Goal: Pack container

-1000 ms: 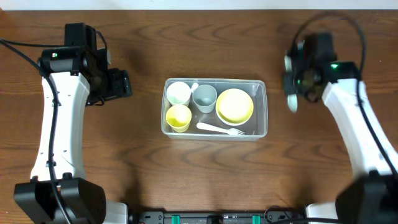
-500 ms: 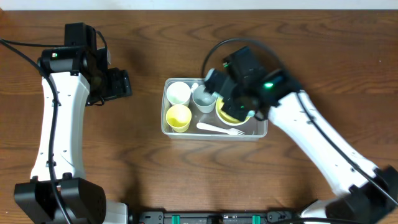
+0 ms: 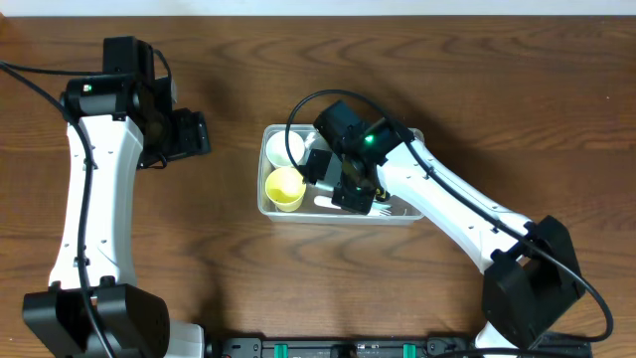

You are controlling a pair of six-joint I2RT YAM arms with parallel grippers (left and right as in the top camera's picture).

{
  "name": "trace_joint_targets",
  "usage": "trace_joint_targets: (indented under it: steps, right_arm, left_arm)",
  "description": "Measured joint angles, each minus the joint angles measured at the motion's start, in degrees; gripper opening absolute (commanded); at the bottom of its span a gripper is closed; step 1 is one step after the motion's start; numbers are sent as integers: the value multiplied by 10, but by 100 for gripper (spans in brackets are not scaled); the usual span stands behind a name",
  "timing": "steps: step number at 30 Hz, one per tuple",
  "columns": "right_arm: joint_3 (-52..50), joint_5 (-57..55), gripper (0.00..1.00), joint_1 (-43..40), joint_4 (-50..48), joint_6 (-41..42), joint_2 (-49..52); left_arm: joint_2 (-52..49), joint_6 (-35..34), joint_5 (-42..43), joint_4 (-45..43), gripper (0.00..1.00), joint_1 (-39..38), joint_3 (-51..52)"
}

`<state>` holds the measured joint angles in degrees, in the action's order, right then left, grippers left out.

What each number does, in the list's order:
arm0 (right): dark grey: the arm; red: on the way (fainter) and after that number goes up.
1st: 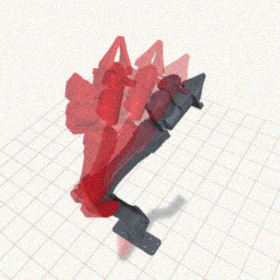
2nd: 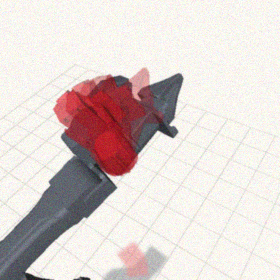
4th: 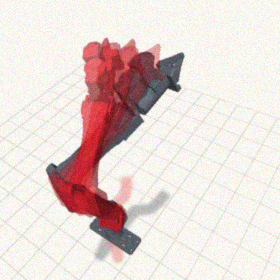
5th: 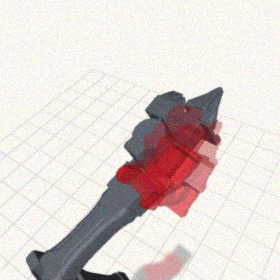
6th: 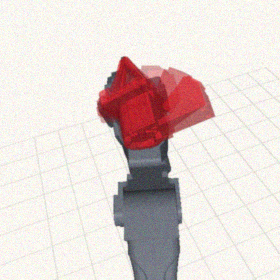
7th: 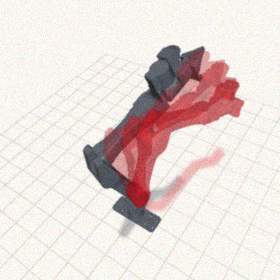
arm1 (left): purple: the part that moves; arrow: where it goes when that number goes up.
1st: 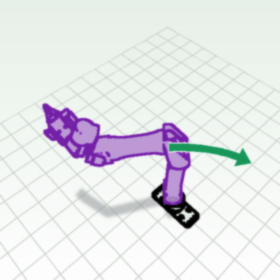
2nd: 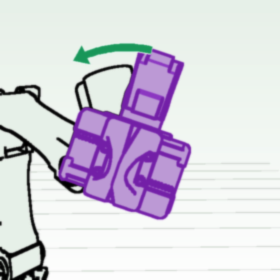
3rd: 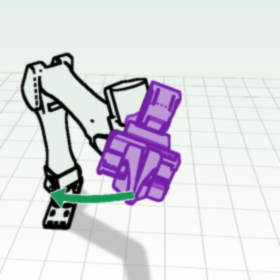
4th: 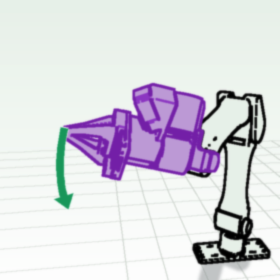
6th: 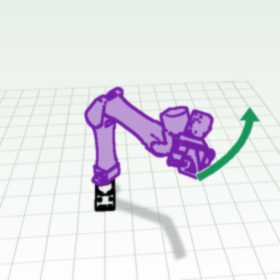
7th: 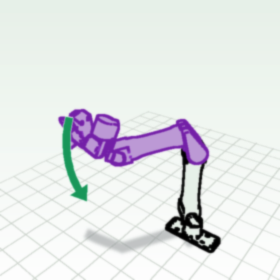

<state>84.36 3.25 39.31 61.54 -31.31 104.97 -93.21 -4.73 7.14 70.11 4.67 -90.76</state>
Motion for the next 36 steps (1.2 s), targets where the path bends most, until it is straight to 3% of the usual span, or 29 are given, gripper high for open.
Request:
trace_joint_targets:
  steps: [3, 9, 13, 15, 18, 20, 27, 28, 36]
  right_arm:
    - [0, -1, 52, 0, -2, 7, 0]
    - [-1, -31, 49, -2, -35, 63, 0]
    - [-1, -74, 53, -16, -77, 139, -16]
    - [-1, -95, 61, -33, -100, 186, -40]
    - [-1, -112, 89, -85, -127, 262, -97]
    - [-1, -118, 99, -137, -139, 304, -139]
    - [2, -101, 99, -308, -137, 369, -185]
    - [2, -96, 99, -323, -135, 372, -182]
    - [2, -57, 99, -391, -147, 380, -176]
  left_arm:
    - [0, 0, 0, 0, 83, 0, 0]
    - [0, 0, 0, 0, 83, 0, 0]
    - [0, 0, 0, 0, 83, 0, 0]
    - [0, 0, 0, 0, 83, 0, 0]
    - [0, 3, 0, 0, 83, -4, 0]
    - [0, 10, 0, -2, 83, -11, 0]
    - [0, 49, 0, -70, 84, -74, 0]
    - [0, 52, 0, -77, 98, -81, 0]
    - [0, 65, -11, -97, 98, -97, 0]
